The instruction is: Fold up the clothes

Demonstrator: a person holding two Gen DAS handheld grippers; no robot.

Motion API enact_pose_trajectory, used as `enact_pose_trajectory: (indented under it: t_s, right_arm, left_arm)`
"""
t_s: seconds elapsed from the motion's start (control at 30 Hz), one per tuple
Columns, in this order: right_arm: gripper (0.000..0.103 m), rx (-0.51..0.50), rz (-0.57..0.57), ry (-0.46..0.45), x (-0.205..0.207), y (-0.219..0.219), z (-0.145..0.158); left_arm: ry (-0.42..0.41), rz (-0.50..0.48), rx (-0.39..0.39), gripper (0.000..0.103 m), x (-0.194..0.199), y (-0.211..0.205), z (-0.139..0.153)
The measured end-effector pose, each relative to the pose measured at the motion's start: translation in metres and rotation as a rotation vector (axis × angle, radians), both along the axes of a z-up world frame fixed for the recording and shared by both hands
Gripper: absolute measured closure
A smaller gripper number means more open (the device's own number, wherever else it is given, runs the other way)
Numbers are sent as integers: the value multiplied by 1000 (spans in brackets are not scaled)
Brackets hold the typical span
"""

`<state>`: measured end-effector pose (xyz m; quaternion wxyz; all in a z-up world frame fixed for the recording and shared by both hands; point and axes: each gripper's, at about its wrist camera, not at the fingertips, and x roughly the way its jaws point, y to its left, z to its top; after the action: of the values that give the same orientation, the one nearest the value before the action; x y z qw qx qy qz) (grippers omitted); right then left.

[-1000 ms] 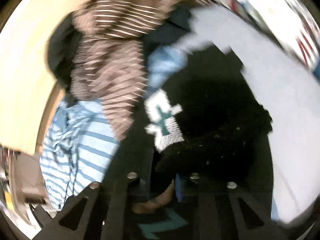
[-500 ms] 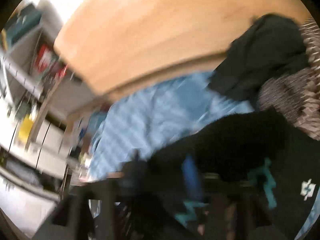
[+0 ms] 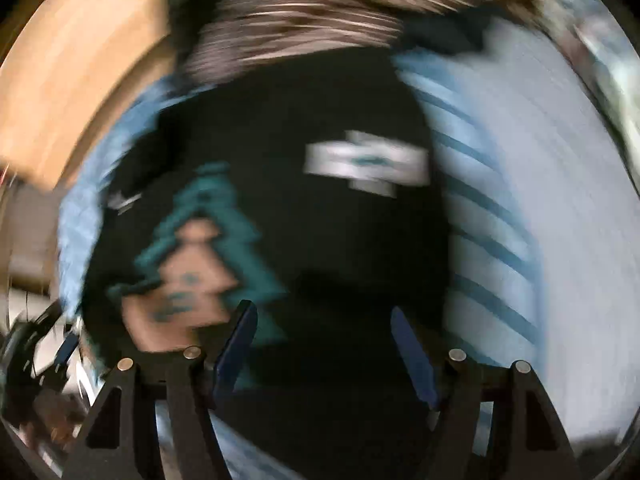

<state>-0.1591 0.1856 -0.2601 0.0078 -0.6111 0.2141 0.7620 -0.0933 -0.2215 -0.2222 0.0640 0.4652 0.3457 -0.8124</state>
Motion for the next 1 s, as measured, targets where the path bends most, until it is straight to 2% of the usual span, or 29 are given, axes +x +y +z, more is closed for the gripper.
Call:
enact_pose_trajectory:
  t_s: [0.07, 0.17, 0.23, 0.3, 0.33, 0.37, 0.4, 0.43, 0.47, 0.57, 0.63, 0.67, 0.77, 0.9, 1.0]
  right_arm:
    - [29, -40, -51, -34, 9, 19, -17]
    - [29, -99, -89, -77, 18, 35, -41]
    - [28, -90, -67, -107, 17, 28, -52]
    - [23, -43, -31, -97, 15, 16, -55]
    - [28, -25, -6, -78, 14, 11, -53]
    - [54, -8, 19, -59, 13, 5, -51]
    - [71, -7, 29, -39, 14, 2, -47]
    - [85, -24, 24, -19, 16, 3, -42]
    - [92, -41, 19, 1, 18, 5, -38]
    - [93, -155, -92, 112, 38, 29, -9]
    - [93, -193, -156, 169, 57, 50, 11]
    - [102, -170, -183, 182, 71, 61, 20]
    - [102, -39, -241, 177, 112, 88, 37]
    - [99, -52, -264, 143, 120, 97, 30]
    - [97, -61, -282, 117, 127, 103, 24]
  left_arm:
    - [-19, -63, 19, 34, -1, 26, -7]
    - [-118, -154, -26, 34, -1, 63, -30]
    - [-159, -189, -40, 34, 4, 76, -40]
    - [-192, -213, -53, 34, 10, 85, -48]
    - [-205, -223, -57, 34, 13, 89, -52]
    - [-208, -222, -56, 34, 15, 90, -51]
    - [-212, -222, -54, 34, 16, 90, -51]
    - [-215, -222, -52, 34, 18, 91, -50]
    - [-218, -221, -50, 34, 20, 91, -50]
    - [-226, -220, -45, 34, 25, 92, -48]
    - [-207, -209, -34, 34, 31, 89, -40]
    - [-196, -201, -23, 34, 33, 87, -36]
    - [-164, -187, 31, 34, 36, 86, -24]
    - [-139, -202, 83, 34, 35, 101, -19]
    - [-135, -225, 80, 34, 28, 114, -18]
